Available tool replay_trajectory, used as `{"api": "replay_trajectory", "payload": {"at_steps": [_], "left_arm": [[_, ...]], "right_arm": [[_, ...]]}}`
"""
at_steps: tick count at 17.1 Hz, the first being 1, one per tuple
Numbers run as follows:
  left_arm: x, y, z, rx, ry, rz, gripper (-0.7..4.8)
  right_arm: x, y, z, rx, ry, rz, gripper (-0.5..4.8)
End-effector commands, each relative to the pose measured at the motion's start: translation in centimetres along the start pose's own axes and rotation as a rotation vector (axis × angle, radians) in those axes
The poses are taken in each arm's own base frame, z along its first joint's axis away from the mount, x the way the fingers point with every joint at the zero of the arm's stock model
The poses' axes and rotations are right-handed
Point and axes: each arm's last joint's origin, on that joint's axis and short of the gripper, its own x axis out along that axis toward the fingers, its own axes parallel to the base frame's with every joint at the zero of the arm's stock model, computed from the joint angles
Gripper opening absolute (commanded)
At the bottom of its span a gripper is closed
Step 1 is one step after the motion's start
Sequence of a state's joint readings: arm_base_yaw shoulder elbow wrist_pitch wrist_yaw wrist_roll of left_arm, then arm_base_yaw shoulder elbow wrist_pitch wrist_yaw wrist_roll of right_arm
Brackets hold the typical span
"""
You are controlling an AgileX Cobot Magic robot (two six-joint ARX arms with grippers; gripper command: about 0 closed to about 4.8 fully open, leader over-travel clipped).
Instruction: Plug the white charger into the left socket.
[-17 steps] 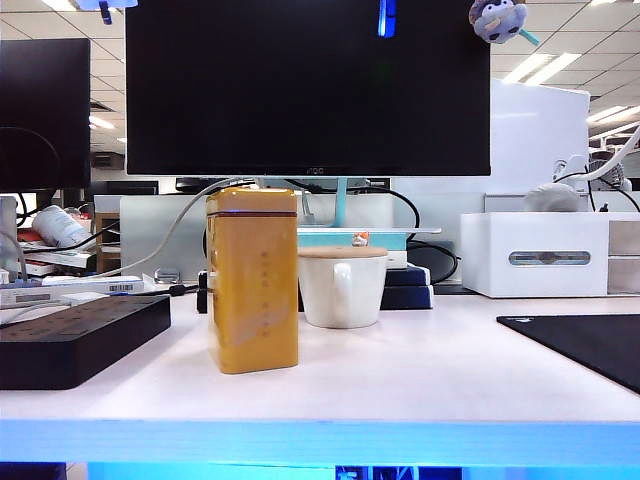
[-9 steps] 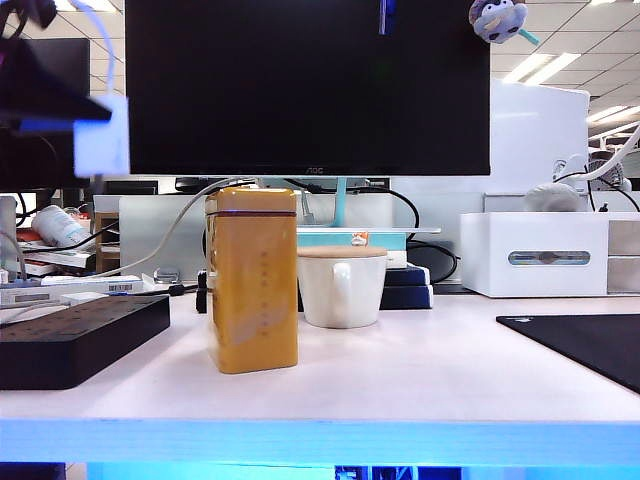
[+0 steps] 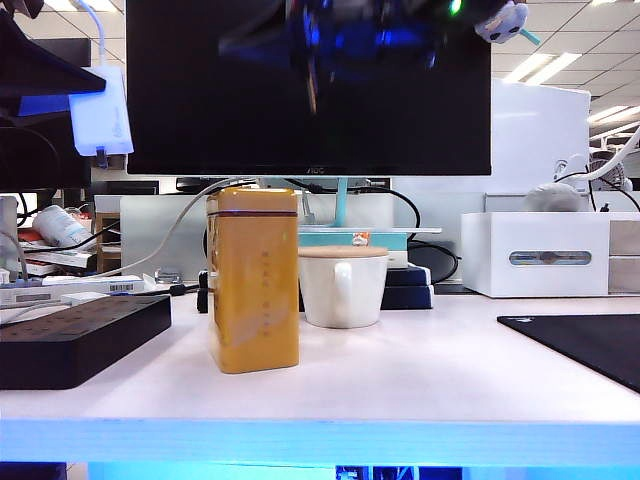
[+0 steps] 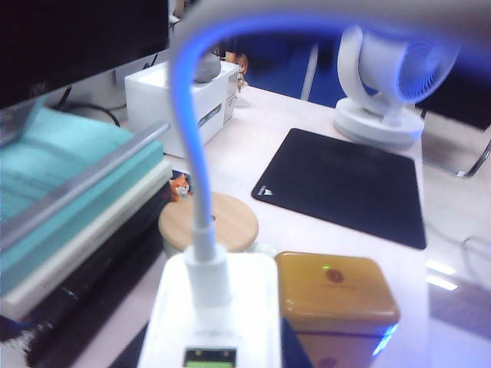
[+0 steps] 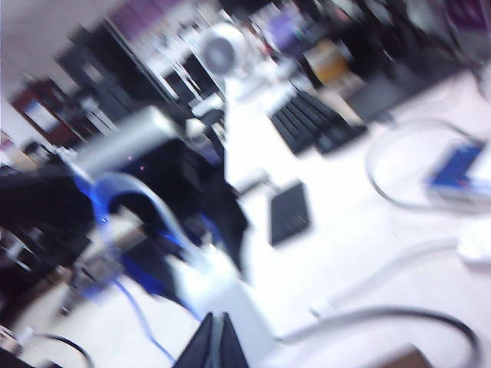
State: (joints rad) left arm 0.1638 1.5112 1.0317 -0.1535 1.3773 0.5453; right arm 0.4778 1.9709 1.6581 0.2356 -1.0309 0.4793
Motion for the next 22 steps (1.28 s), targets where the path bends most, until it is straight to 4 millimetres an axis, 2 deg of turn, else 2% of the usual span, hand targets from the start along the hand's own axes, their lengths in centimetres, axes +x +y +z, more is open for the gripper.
{"api": "replay_trajectory", "payload": {"at_steps": [1, 2, 3, 5, 9, 11, 15, 16, 19, 22], "left_arm": [[-0.1, -0.3, 0.8, -0.013, -0.062, -0.094, 0.84], [-0.1, -0.3, 0.9, -0.010, -0.079, -0.123, 0.84], [-0.2, -0.3, 1.0, -0.004, -0.089, -0.142, 0.83], [-0.2, -0.4, 1.3, 0.029, -0.114, -0.186, 0.83], [-0.2, -0.4, 1.4, -0.014, -0.116, -0.204, 0.79], [-0.1, -0.4, 1.4, -0.034, -0.114, -0.207, 0.79], [-0.1, -0.4, 1.4, -0.034, -0.114, -0.208, 0.79], [-0.1, -0.4, 1.4, -0.034, -0.115, -0.208, 0.79], [-0.1, -0.4, 1.4, -0.029, -0.115, -0.209, 0.79], [0.1, -0.4, 1.4, -0.029, -0.115, -0.216, 0.79]], "right_arm": [[1.4, 0.6, -0.9, -0.111, 0.049, 0.043, 2.52], [2.0, 1.0, -1.1, -0.135, 0.057, 0.057, 3.65], [2.4, 1.2, -1.2, -0.153, 0.063, 0.069, 3.69], [3.8, 2.2, -1.8, -0.191, 0.081, 0.111, 3.69], [5.0, 3.3, -2.4, -0.195, 0.119, 0.201, 3.69], [5.4, 3.4, -2.4, -0.232, 0.095, 0.137, 3.69], [6.6, 4.1, -3.1, -0.264, 0.100, 0.135, 3.63], [7.3, 4.6, -3.8, -0.267, 0.134, 0.138, 3.63], [7.6, 4.5, -5.0, -0.244, 0.200, 0.088, 3.62], [7.9, 4.6, -5.2, -0.244, 0.205, 0.053, 2.92]]}}
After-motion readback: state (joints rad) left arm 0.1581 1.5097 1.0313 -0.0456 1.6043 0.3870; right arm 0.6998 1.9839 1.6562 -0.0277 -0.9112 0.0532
